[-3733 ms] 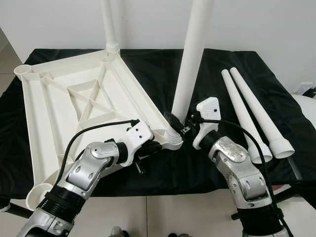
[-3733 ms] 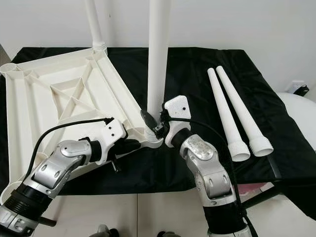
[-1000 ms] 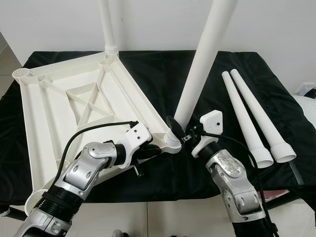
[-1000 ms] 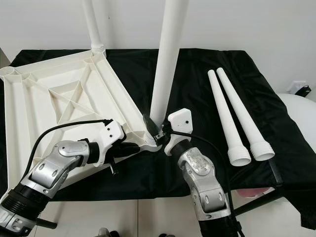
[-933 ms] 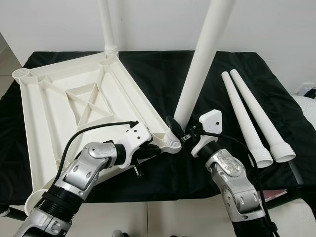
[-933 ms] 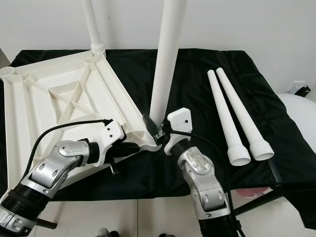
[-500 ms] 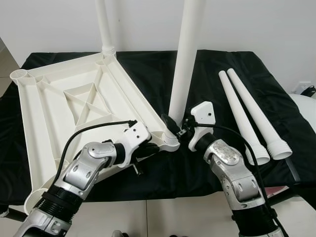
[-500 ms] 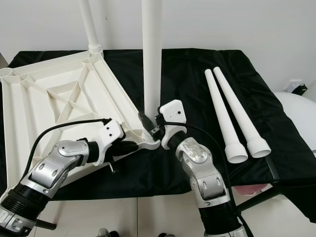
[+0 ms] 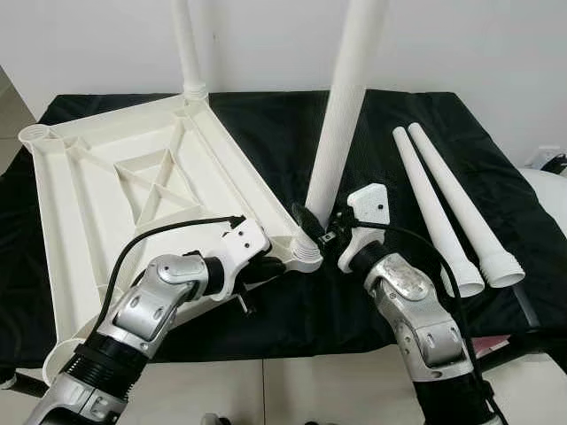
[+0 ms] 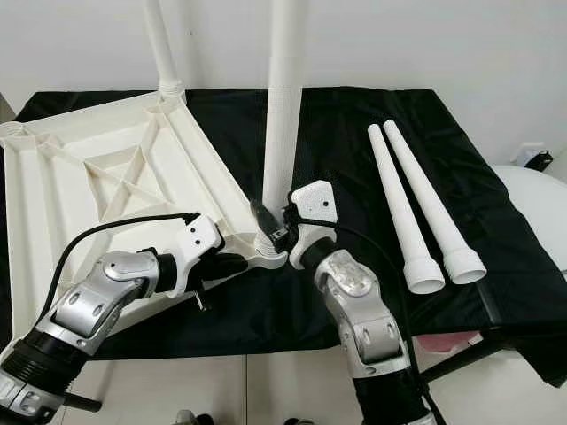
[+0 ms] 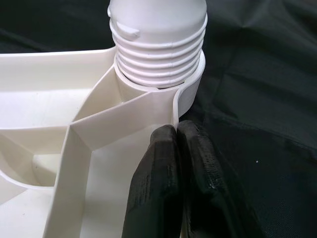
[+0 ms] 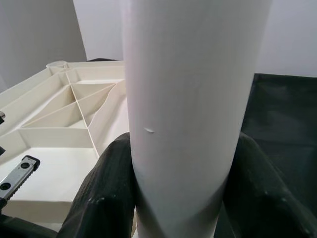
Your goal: Building children table
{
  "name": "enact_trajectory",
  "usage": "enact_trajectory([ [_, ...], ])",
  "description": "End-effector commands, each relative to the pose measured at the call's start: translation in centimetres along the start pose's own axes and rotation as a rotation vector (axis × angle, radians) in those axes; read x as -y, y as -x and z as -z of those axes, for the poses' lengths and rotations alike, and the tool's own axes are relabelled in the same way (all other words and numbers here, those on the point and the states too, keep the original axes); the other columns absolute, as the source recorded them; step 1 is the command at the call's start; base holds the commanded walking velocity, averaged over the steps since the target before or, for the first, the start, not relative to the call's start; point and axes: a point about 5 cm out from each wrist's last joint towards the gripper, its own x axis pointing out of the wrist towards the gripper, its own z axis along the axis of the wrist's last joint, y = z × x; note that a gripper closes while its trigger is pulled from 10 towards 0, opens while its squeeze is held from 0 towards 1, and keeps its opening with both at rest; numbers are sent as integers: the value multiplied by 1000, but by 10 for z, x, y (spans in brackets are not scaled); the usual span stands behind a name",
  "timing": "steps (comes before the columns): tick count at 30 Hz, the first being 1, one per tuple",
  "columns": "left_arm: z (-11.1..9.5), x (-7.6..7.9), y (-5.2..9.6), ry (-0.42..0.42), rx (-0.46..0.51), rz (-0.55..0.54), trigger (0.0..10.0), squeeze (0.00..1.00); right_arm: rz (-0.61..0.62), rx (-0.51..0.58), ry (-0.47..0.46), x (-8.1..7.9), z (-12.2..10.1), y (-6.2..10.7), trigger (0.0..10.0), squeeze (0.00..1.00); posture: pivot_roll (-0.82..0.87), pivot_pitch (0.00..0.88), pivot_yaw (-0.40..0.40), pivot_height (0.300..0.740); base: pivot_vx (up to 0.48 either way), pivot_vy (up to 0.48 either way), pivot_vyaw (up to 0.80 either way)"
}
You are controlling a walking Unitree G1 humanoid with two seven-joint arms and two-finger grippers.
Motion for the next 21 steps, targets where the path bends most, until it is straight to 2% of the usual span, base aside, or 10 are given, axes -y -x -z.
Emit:
enact_trajectory([
  [1,4,1,2,6,-23,7,0,0,61,-335,-89,2,68,21,10000,0,20,176,20,740,0,0,0],
  [4,4,1,2,6,-24,7,0,0,71,-340,-74,3,69,20,10000,0,22,177,21,740,0,0,0],
  [14,5,1,2,7,-25,3,0,0,40,-362,95,4,66,17,10000,0,20,177,19,740,0,0,0],
  [17,5,1,2,8,-24,0,0,0,44,-362,95,3,65,15,10000,0,20,177,17,740,0,0,0],
  [21,4,1,2,8,-24,-2,0,0,58,-371,45,3,67,16,10000,0,21,177,17,740,0,0,0],
])
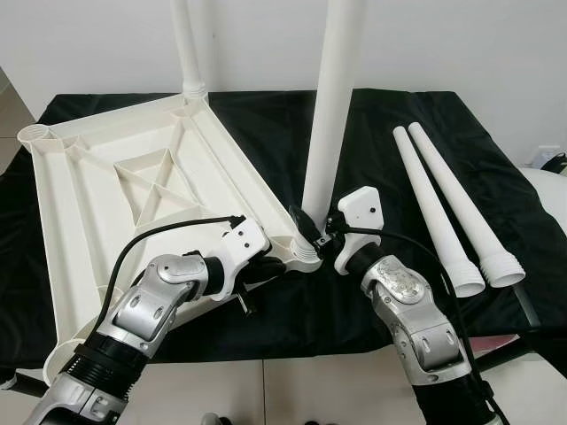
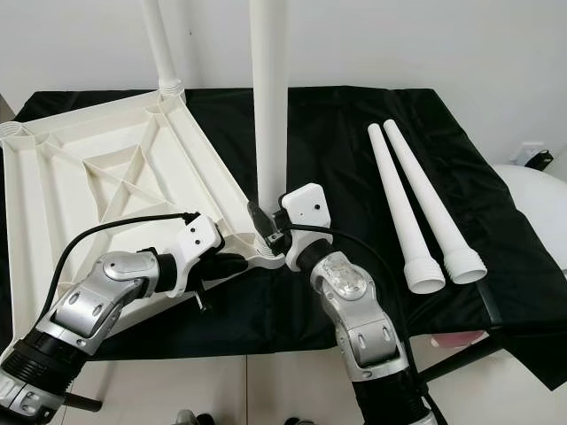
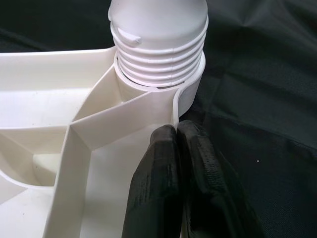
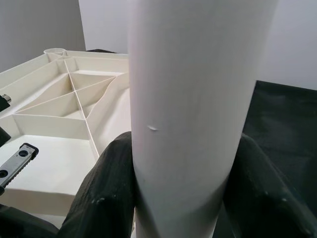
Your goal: Building children table
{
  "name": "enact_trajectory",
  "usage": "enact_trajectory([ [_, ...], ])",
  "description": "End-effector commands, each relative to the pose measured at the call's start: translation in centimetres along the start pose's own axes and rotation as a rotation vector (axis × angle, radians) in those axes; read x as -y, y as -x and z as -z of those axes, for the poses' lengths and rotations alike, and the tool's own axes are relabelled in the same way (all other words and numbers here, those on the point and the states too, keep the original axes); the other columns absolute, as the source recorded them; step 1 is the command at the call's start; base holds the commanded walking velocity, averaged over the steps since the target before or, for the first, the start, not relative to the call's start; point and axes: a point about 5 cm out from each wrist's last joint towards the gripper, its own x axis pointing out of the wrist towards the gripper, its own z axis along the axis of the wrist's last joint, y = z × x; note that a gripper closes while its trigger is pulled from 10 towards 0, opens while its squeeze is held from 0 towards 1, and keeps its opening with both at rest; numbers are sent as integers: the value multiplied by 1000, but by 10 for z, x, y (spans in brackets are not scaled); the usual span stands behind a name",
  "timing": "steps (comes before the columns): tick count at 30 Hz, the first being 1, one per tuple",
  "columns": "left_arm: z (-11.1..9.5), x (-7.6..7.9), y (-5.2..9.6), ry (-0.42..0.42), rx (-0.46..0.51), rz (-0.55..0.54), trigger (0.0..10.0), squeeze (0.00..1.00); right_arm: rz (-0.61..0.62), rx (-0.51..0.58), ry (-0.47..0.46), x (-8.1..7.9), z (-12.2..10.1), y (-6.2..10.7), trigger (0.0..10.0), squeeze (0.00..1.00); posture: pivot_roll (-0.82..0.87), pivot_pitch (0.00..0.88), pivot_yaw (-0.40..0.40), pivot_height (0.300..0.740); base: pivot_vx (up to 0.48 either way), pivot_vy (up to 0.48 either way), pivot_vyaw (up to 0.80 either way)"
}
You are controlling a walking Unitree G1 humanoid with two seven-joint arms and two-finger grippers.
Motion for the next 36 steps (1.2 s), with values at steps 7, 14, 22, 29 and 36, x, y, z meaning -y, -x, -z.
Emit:
enact_trajectory([
  [7,5,1,2,6,-25,2,0,0,98,-411,-183,5,75,19,10000,0,20,178,19,740,0,0,0],
  [14,3,1,2,2,-18,8,0,0,113,-400,-247,8,70,15,10000,0,18,178,19,740,0,0,0],
  [22,3,1,3,3,-17,4,0,0,44,-439,-59,2,75,21,10000,0,21,178,14,740,0,0,0],
  [29,4,1,3,4,-18,2,0,0,40,-396,59,3,69,21,10000,0,17,178,16,740,0,0,0],
  [36,3,0,2,4,-17,1,0,0,32,-350,21,0,69,27,10000,0,18,177,17,740,0,0,0],
])
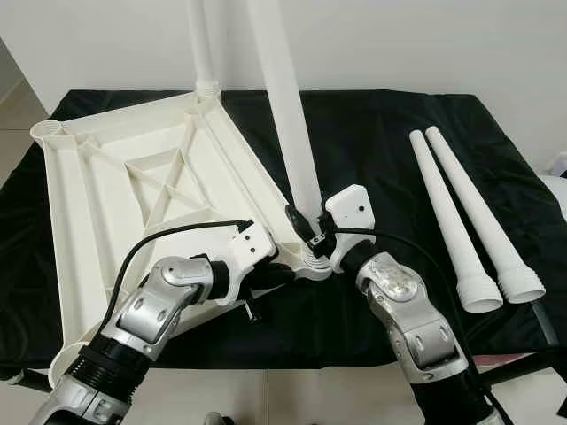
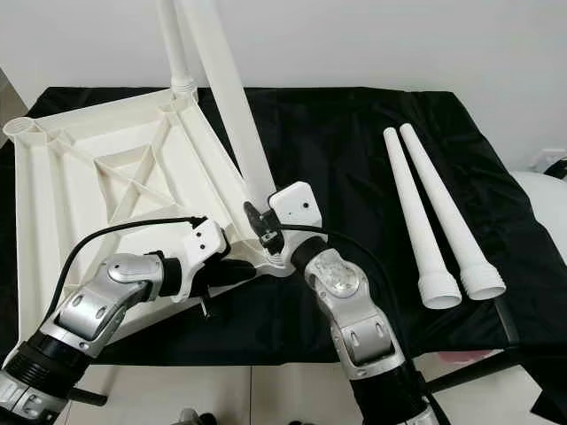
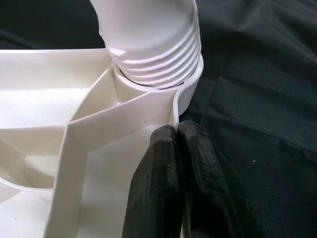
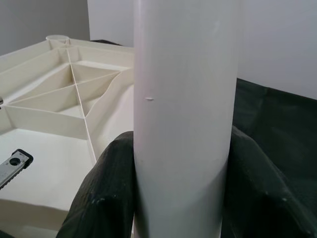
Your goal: Building children table
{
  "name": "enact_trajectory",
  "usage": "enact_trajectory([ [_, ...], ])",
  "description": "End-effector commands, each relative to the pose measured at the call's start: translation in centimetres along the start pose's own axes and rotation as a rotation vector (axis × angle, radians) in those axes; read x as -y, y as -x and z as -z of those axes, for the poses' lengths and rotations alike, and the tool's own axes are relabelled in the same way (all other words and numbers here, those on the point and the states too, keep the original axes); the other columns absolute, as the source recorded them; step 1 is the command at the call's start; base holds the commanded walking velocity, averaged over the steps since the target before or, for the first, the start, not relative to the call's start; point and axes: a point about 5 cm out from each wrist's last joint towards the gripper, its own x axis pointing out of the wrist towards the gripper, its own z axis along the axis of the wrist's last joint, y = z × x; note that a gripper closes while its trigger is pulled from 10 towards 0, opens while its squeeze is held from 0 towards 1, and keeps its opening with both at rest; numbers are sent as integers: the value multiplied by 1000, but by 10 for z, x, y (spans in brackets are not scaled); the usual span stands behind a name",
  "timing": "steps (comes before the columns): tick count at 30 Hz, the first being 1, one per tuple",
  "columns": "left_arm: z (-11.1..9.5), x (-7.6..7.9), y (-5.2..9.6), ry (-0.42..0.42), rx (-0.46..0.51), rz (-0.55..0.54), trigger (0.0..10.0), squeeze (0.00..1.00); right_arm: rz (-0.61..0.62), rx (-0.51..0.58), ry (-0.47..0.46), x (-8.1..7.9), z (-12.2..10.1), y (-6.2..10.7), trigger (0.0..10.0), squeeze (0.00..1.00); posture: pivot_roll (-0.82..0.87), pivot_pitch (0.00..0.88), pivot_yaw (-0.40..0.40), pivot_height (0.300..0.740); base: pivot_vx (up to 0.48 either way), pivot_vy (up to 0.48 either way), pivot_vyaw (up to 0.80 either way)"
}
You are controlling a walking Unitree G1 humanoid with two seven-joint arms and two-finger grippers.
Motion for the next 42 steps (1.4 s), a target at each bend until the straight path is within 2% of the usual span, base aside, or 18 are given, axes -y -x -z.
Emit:
enact_trajectory([
  [1,6,-6,6,8,-36,-43,0,0,11,-330,-64,-1,70,28,10000,0,18,177,17,740,0,0,0],
  [2,6,-6,6,8,-36,-43,0,0,11,-330,-64,-1,70,28,10000,0,18,177,17,740,0,0,0],
  [3,6,-6,7,8,-36,-43,0,0,15,-266,-85,-2,64,30,10000,0,20,176,17,740,0,0,0],
  [4,6,-6,7,8,-36,-43,0,0,15,-266,-85,-2,64,30,10000,0,20,176,17,740,0,0,0],
  [5,6,-6,7,9,-37,-44,0,0,22,-210,-100,-1,57,31,10000,0,20,175,17,740,0,0,0],
  [8,6,-7,7,9,-36,-45,0,0,24,-174,-116,0,51,31,10000,0,20,174,17,740,0,0,0],
  [11,4,-9,7,14,-23,-59,0,0,40,-89,-133,6,34,28,10000,0,17,169,18,740,0,0,0],
  [12,1,-11,7,19,-8,-72,2706,0,46,-54,-137,9,27,27,10000,0,16,164,18,740,0,0,0],
  [13,1,-11,7,19,-8,-72,2706,0,46,-54,-137,9,27,27,10000,0,16,164,18,740,0,0,0],
  [14,-4,-13,7,5,15,-87,10000,0,49,-9,-135,14,15,25,10000,0,16,160,19,740,0,0,0],
  [23,-4,-12,9,-28,0,-92,10000,0,30,20,-143,12,13,28,10000,0,18,156,17,740,0,0,0],
  [29,-10,-12,12,3,59,-88,10000,0,-14,70,-160,6,3,29,10000,0,17,155,20,740,0,0,0],
  [30,-10,-12,13,-2,61,-87,10000,1000,-22,84,-160,6,-2,27,10000,0,15,154,19,740,0,0,0],
  [35,-11,-12,15,-19,66,-81,10000,1000,-31,103,-160,7,-8,24,10000,0,16,155,16,740,0,0,0],
  [36,-14,-11,16,-26,79,-76,10000,0,-34,107,-158,7,-9,23,10000,0,16,155,16,740,0,0,0],
  [42,-21,-13,19,-54,112,-90,10000,0,-41,124,-152,8,-14,20,10000,0,17,157,15,740,0,0,0],
])
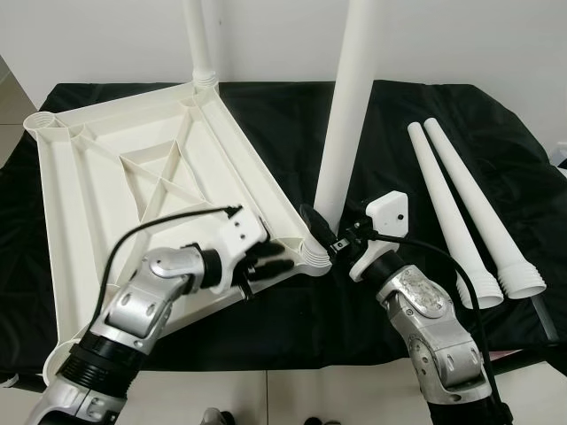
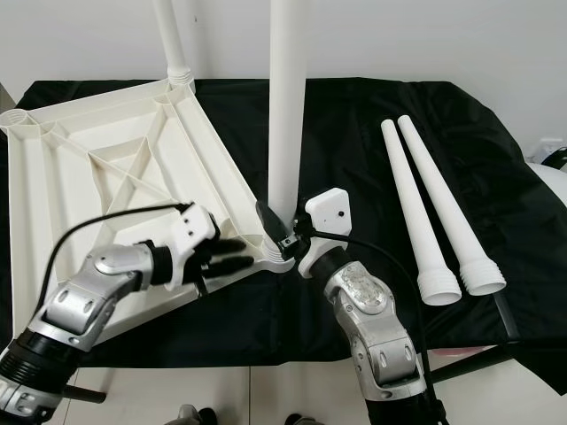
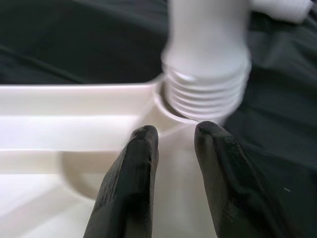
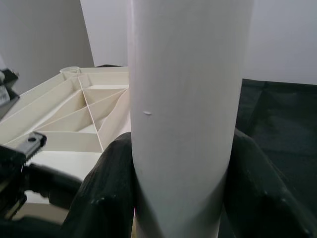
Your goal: Building children table
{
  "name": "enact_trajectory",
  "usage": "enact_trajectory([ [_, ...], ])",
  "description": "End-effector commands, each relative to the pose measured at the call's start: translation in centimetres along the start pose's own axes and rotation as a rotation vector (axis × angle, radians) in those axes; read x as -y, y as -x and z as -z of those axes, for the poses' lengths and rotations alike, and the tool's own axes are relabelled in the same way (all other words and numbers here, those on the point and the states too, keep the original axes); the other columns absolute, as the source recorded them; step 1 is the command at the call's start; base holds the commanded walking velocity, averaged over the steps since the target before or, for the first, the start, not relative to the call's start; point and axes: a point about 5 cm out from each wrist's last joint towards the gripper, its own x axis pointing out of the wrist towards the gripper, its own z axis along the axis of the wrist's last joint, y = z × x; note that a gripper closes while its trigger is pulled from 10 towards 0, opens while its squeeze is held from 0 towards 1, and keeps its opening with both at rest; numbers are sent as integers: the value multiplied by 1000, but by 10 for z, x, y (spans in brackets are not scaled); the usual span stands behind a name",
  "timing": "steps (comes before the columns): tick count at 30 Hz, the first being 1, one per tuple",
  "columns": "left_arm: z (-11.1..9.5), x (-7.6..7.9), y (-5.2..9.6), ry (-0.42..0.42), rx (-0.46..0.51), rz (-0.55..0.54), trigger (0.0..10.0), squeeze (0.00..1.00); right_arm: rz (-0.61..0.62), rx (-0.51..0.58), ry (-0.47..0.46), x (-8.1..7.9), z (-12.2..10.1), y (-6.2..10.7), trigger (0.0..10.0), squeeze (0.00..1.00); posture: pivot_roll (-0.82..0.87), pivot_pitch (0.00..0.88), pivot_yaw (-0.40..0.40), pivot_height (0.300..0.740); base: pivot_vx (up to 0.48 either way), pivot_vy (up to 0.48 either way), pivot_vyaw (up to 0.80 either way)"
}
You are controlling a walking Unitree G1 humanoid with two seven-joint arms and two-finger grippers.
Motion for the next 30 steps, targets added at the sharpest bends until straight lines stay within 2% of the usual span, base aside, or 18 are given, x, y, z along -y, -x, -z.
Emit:
enact_trajectory([
  [1,-4,-1,3,-15,19,-15,10000,0,-12,-23,-17,-2,4,-1,10000,0,18,158,14,740,0,0,0],
  [2,-9,-2,6,4,51,-15,10000,1000,-13,-8,-13,-1,0,-3,10000,0,18,157,12,740,0,0,0],
  [5,-20,-4,10,10,113,-27,10000,1000,-16,14,-6,0,-7,-6,10000,0,17,156,10,740,0,0,0],
  [6,-27,-5,13,18,154,-29,10000,0,-18,21,-1,0,-10,-7,10000,0,17,154,8,740,0,0,0],
  [8,-41,-9,20,44,244,-56,10000,0,-23,33,15,2,-14,-9,10000,0,12,150,5,740,0,0,0],
  [12,-45,-10,23,55,273,-63,10000,0,-24,36,20,2,-15,-9,10000,0,12,150,4,740,0,0,0],
  [13,-58,-16,29,80,345,-94,10000,1000,-30,44,31,2,-18,-10,10000,0,12,147,0,740,0,0,0],
  [15,-82,-27,42,100,477,-156,10000,1000,-47,66,45,1,-25,-14,10000,0,17,142,-11,740,0,0,0],
  [16,-92,-30,46,102,528,-169,10000,0,-55,76,48,0,-28,-16,10000,0,18,141,-12,740,0,0,0],
  [17,-92,-30,46,102,528,-169,10000,0,-55,76,48,0,-28,-16,10000,0,18,141,-12,740,0,0,0],
  [19,-106,-30,50,102,601,-167,10000,0,-70,85,56,-1,-31,-18,10000,0,20,138,-18,740,0,0,0],
  [23,-121,-29,52,101,658,-150,10000,0,-84,67,73,-2,-26,-21,10000,0,24,137,-20,740,0,0,0],
  [25,-129,-26,47,70,653,-140,10000,0,-114,45,93,-7,-20,-22,10000,0,24,135,-20,740,0,0,0],
  [30,-133,-22,40,74,648,-105,10000,0,-150,33,108,-13,-17,-24,10000,0,17,134,-17,740,0,0,0],
])
